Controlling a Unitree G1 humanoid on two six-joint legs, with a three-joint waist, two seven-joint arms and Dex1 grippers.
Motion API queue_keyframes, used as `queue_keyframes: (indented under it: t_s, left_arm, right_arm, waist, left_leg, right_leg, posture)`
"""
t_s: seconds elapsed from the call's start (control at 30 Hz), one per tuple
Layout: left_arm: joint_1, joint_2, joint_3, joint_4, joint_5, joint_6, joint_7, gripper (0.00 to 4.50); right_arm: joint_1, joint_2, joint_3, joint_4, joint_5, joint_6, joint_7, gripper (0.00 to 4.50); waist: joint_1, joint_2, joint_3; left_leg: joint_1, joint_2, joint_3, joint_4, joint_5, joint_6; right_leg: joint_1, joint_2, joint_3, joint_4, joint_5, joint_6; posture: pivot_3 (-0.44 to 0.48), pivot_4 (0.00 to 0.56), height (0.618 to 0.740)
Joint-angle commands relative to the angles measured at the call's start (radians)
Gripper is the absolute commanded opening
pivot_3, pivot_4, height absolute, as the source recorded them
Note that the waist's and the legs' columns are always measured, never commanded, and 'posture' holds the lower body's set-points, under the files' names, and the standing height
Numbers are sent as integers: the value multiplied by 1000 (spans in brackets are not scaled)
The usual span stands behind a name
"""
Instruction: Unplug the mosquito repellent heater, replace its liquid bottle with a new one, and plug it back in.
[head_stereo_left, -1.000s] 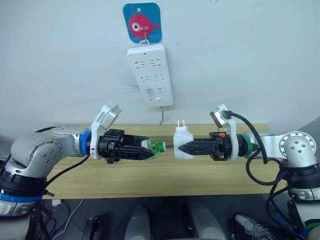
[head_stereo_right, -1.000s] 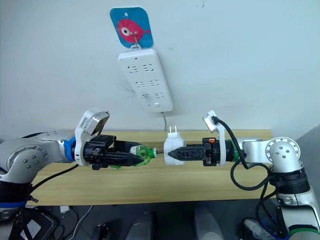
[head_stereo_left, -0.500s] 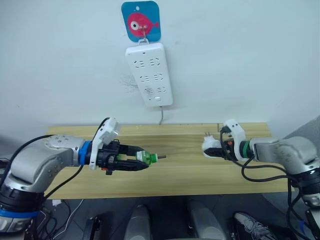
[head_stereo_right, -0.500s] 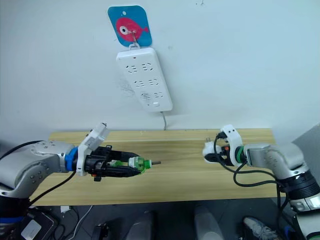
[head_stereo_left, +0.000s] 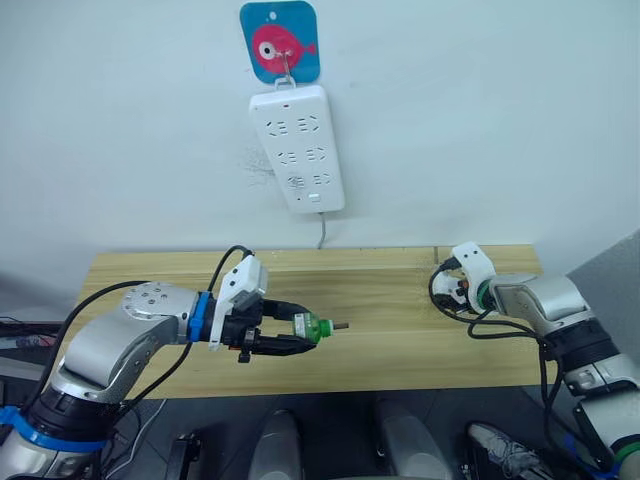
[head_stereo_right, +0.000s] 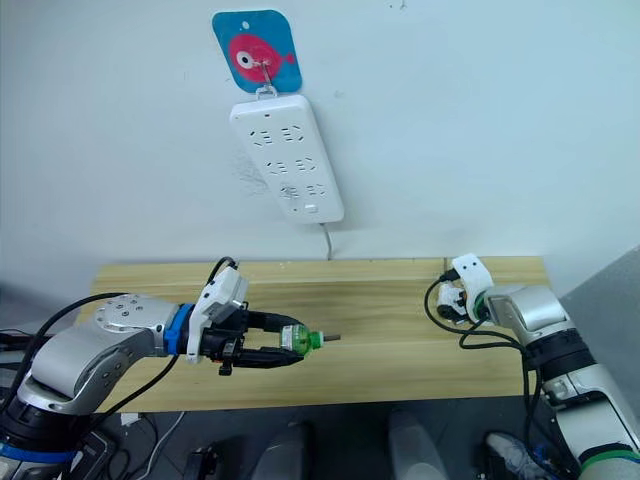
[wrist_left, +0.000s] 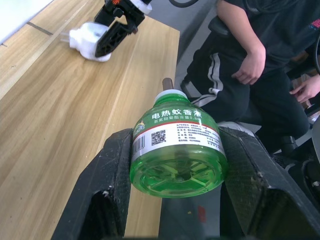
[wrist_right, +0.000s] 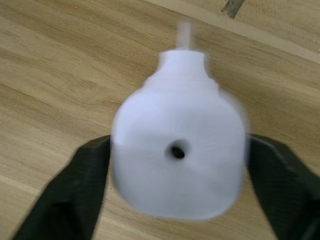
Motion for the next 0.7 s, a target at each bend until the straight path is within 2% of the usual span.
queue_keyframes:
  t_s: [0.03, 0.1, 0.23, 0.37, 0.43, 0.5, 0.6, 0.7]
  left_arm:
    - [-2, -19, 21, -14, -3, -12, 7, 2264]
    - [1, -29, 32, -5, 0, -20, 13, 2264]
    - [-2, -104, 78, 18, -1, -67, 75, 2264]
    - [-21, -225, 119, 26, 0, -121, 177, 2264]
    - [-24, -270, 120, 37, 60, -222, 203, 2264]
    - [-20, -291, 102, 54, 131, -343, 188, 2264]
    - [-37, -350, 99, 84, 181, -452, 224, 2264]
    - [-47, -390, 91, 109, 229, -540, 240, 2264]
  right_arm:
    - [-2, -3, -110, -79, -16, 30, -18, 4500]
    - [17, -4, -173, -157, -3, 56, -34, 4500]
    - [101, -1, -265, -505, 97, 70, 27, 4500]
    - [181, 175, -438, -732, 283, 166, -28, 4500]
    - [226, 273, -501, -807, 367, 140, -44, 4500]
    - [264, 367, -549, -858, 446, 109, -76, 4500]
    - [270, 490, -607, -826, 659, 167, -161, 4500]
    - [268, 586, -619, -785, 843, 137, -275, 4500]
  waist:
    - [0, 0, 0]
    - [0, 0, 0]
    - [1, 0, 0]
    - [-1, 0, 0]
    - [0, 0, 0]
    - [1, 0, 0]
    - [0, 0, 0]
    - [-2, 0, 0]
  left_leg:
    - [0, 0, 0, 0, 0, 0]
    - [0, 0, 0, 0, 0, 0]
    - [0, 0, -1, 0, 0, 0]
    - [0, 0, -3, 0, 0, 0]
    - [0, 0, -3, 1, 0, 0]
    - [0, 0, -3, 2, 0, 0]
    - [2, -1, -1, 2, 0, -1]
    - [3, 0, 0, 2, 1, -1]
  right_leg:
    - [0, 0, 0, 0, 0, 0]
    - [0, 0, 0, 0, 0, 0]
    - [0, 0, -1, 1, 0, 0]
    - [1, 0, -2, 1, 0, 0]
    - [2, 0, -2, 2, 0, 0]
    - [2, -1, -2, 2, 0, 0]
    - [3, -1, 0, 2, 1, 1]
    - [3, -1, 0, 3, 1, 1]
  posture:
    - [-70, 218, 740]
    - [-71, 218, 740]
    - [-82, 216, 740]
    - [-90, 213, 740]
    - [-98, 211, 740]
    - [-102, 206, 740]
    - [-103, 201, 740]
    - [-102, 194, 740]
